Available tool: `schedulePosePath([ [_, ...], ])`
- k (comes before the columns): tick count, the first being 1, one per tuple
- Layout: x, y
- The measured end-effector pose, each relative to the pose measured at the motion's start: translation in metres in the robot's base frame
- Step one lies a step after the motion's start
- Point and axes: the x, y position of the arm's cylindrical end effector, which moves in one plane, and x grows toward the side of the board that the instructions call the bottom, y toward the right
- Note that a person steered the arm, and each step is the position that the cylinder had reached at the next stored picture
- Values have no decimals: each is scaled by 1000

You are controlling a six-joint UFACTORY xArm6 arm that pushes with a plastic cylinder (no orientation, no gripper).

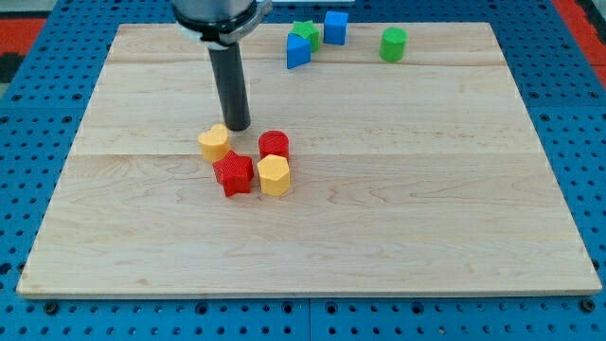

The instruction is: Place the green circle above the group of blocks

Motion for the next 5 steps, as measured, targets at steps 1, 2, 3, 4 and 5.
schedulePosePath([
  [1,-54,28],
  [2,-69,139],
  [3,-92,264],
  [4,-164,291],
  [5,-190,280],
])
